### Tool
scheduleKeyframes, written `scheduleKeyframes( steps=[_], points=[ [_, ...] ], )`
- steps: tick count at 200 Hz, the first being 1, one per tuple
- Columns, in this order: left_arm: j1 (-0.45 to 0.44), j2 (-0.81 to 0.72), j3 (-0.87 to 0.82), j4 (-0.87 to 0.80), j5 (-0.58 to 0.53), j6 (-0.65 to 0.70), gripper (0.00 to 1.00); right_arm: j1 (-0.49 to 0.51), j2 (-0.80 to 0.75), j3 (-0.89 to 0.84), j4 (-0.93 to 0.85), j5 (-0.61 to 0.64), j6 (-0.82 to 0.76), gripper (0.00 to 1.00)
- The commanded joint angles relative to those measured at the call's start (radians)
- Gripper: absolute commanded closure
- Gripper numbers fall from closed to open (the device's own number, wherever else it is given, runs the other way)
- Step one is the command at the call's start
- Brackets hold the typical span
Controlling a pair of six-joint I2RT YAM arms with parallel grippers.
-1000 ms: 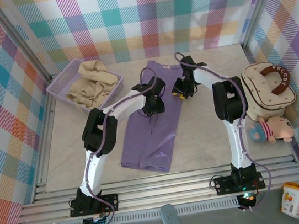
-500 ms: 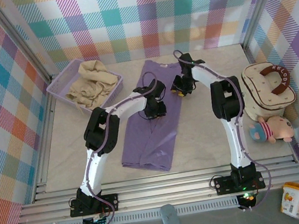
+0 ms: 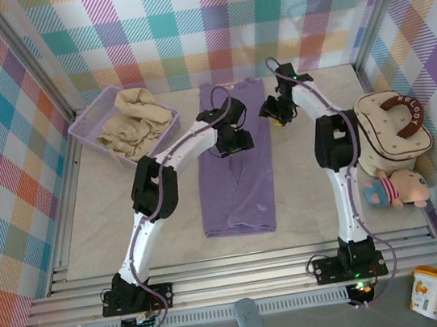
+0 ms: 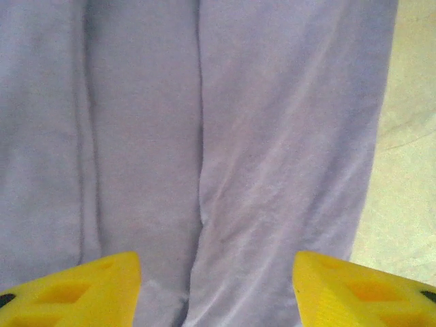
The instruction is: Fold and stack the mixed laundry pile
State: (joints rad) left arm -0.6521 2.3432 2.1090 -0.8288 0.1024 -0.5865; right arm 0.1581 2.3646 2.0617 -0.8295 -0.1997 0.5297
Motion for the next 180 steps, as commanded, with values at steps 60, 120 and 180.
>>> scheduleKeyframes(
  steps=[60,120,180],
  points=[
    [0.027,-0.413,-0.576,0.056,0.03,-0.102,0.55,0.171,-0.587,-0.753,0.046,-0.078,-0.082,0.54],
    [-0.082,-0.481,-0.776,0.085,-0.023,-0.175,0.83,0.363,-0.633,-1.004,0.121,-0.103,0.006,0.6],
    [-0.09,-0.396,-0.838,0.079,-0.054,-0.127,0.86,0.383,-0.676,-1.191,0.094,0.039,0.12,0.6]
  ],
)
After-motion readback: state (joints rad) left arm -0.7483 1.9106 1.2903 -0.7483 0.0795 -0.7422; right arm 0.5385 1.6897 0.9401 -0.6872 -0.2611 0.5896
